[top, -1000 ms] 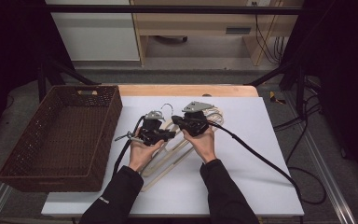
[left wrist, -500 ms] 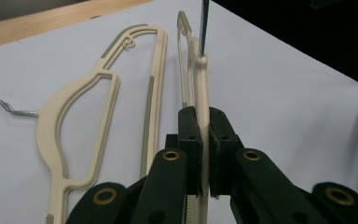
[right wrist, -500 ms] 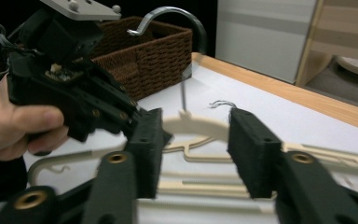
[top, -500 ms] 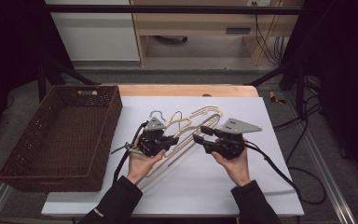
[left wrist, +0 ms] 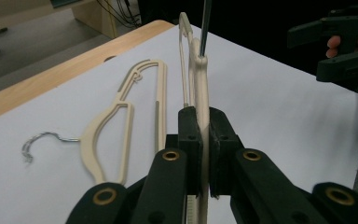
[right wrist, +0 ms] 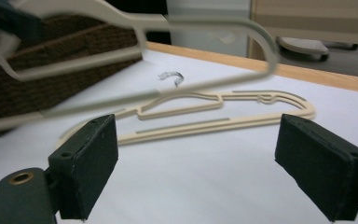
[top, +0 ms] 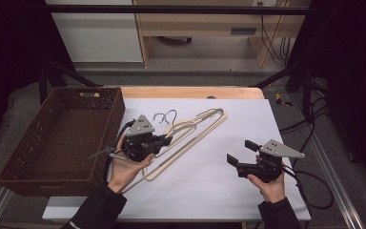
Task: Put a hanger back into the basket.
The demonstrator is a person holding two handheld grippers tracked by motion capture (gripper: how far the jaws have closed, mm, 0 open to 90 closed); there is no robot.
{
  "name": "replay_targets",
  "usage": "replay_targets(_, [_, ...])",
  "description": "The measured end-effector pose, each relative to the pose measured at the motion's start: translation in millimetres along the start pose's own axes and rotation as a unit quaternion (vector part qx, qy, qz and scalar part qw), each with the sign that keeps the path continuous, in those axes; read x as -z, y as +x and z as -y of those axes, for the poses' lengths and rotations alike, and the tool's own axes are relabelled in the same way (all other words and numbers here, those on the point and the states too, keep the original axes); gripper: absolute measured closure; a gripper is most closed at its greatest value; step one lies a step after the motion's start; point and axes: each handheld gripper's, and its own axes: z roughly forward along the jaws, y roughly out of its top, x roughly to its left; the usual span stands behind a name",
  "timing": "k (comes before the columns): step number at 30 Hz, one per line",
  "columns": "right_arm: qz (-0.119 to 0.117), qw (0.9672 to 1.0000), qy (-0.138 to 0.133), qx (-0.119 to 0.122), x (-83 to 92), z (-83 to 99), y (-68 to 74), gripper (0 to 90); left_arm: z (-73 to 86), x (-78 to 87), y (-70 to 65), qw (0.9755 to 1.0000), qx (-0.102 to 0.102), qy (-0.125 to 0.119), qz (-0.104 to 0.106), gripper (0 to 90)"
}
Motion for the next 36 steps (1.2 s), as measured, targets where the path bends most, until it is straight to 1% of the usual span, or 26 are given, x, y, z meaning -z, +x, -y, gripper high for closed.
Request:
replay_targets(1, [0.000,1.0000,0.000,0.000,0.0,0.0,0.0,11.2,0.0,0.0,0.0,1.0000,0.000,0.000,0.000,85.7])
replay_targets(2, [0.001,1.0000,-0.002,0.002,1.6,-0.2,0.1,9.7,-5.2,14.1,4.7,1.0000,-0.001,-0.009,-0.004,85.7])
replay_targets(3, [0.000,1.0000,-0.004,0.003,2.4,-0.5,-0.1,8.9,-7.7,21.2,7.5,0.9999,0.001,-0.015,-0.004,85.7])
replay_targets(4, [-0.001,1.0000,-0.006,0.004,3.5,-0.8,-0.4,8.5,-7.7,21.2,7.5,0.9999,0.001,-0.015,-0.004,85.7])
replay_targets(5, [0.000,1.0000,-0.006,0.006,4.1,-1.0,-0.8,8.4,-12.0,35.2,13.3,0.9997,0.001,-0.021,-0.008,85.7])
replay_targets(6, [-0.001,1.0000,-0.006,0.004,5.1,-1.2,-0.7,8.2,-13.9,41.8,16.5,0.9997,0.001,-0.024,-0.008,85.8])
replay_targets(10, [0.003,0.9999,-0.009,0.004,6.9,-1.5,-2.1,7.7,-20.1,67.4,27.2,0.9991,-0.005,-0.036,-0.022,85.8])
replay_targets(11, [0.003,0.9999,-0.009,0.005,7.5,-1.6,-2.3,7.5,-21.3,73.4,30.4,0.9988,-0.007,-0.039,-0.027,85.8])
replay_targets(12, [0.003,0.9999,-0.009,0.005,7.5,-1.6,-2.3,7.5,-21.3,73.4,30.4,0.9988,-0.007,-0.039,-0.027,85.8])
replay_targets(13, [0.006,0.9999,-0.011,0.005,7.7,-1.7,-2.7,7.3,-23.6,84.5,38.1,0.9984,-0.011,-0.041,-0.036,85.8])
replay_targets(16, [0.009,0.9999,-0.009,0.007,7.7,-1.0,-3.7,6.8,-25.6,97.7,50.9,0.9976,-0.011,-0.042,-0.053,85.8])
replay_targets(18, [0.011,0.9999,-0.007,0.008,7.5,-0.7,-4.4,6.4,-25.3,104.2,59.8,0.9968,-0.013,-0.041,-0.067,85.8])
replay_targets(21, [0.014,0.9998,-0.009,0.006,7.7,-0.9,-4.5,6.0,-21.9,111.3,74.7,0.9960,-0.007,-0.033,-0.083,85.8])
replay_targets(25, [0.018,0.9998,-0.008,0.008,7.6,-0.8,-5.2,5.7,-15.2,120.9,93.0,0.9955,0.003,-0.034,-0.088,85.8])
replay_targets(26, [0.018,0.9998,-0.008,0.008,7.6,-0.8,-5.2,5.7,-15.2,120.9,93.0,0.9955,0.003,-0.034,-0.088,85.8])
replay_targets(27, [0.018,0.9998,-0.008,0.008,7.6,-0.9,-5.3,5.7,-13.7,123.3,96.4,0.9951,0.005,-0.035,-0.092,85.8])
replay_targets(28, [0.019,0.9997,-0.009,0.010,7.6,-1.1,-5.7,5.6,-11.3,128.2,102.8,0.9943,0.003,-0.036,-0.100,85.8])
replay_targets(29, [0.019,0.9997,-0.010,0.010,7.7,-1.1,-5.8,5.6,-10.5,130.0,106.1,0.9935,-0.003,-0.038,-0.107,85.8])
replay_targets(31, [0.019,0.9997,-0.010,0.009,8.0,-1.3,-5.9,5.5,-8.0,133.7,113.3,0.9927,-0.005,-0.030,-0.117,85.7])
replay_targets(32, [0.020,0.9997,-0.010,0.010,8.2,-1.3,-6.0,5.5,-6.3,135.3,117.3,0.9924,-0.004,-0.026,-0.120,85.8])
replay_targets(33, [0.020,0.9997,-0.010,0.010,8.2,-1.3,-6.0,5.5,-6.3,135.3,117.3,0.9924,-0.004,-0.026,-0.120,85.8])
replay_targets(34, [0.021,0.9997,-0.010,0.010,8.5,-1.4,-6.2,5.5,-2.2,137.8,126.6,0.9916,-0.003,-0.022,-0.128,85.8])
replay_targets(36, [0.022,0.9997,-0.009,0.009,8.4,-1.4,-6.5,5.4,3.2,140.9,135.3,0.9907,0.000,-0.018,-0.135,85.7])
